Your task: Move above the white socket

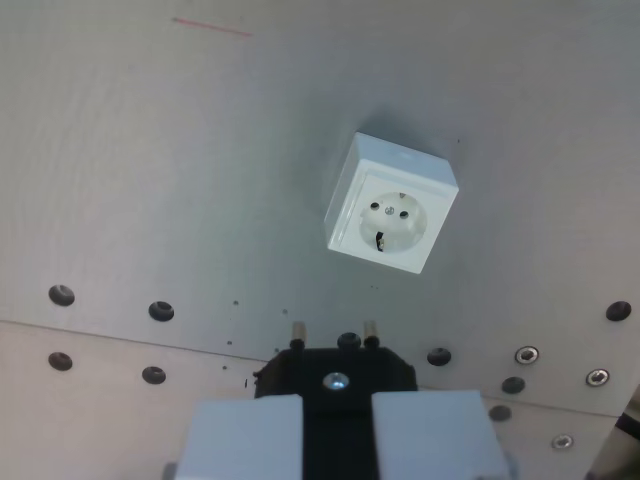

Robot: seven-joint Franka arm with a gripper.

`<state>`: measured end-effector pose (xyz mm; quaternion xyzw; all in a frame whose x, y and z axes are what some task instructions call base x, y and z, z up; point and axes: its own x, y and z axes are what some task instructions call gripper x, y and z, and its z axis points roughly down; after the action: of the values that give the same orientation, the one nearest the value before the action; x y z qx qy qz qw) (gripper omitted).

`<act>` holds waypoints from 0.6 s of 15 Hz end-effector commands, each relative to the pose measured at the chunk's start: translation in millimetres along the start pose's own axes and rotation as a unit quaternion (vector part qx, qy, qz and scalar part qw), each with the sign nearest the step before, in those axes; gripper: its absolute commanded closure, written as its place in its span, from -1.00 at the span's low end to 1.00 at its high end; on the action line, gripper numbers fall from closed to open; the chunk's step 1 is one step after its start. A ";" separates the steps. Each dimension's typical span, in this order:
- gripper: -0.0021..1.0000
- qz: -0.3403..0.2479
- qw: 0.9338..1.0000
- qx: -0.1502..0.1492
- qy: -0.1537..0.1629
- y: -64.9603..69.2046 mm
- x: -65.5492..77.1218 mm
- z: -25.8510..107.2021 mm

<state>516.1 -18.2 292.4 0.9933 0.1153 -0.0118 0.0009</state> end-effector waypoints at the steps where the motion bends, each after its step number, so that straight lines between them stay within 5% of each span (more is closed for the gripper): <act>1: 1.00 0.045 0.997 -0.018 0.056 2.9 -8.4 14.5; 9: 1.00 0.083 0.995 -0.018 0.050 10.4 -20.2 52.0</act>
<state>499.1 -30.8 246.5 0.9967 0.0805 -0.0057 0.0017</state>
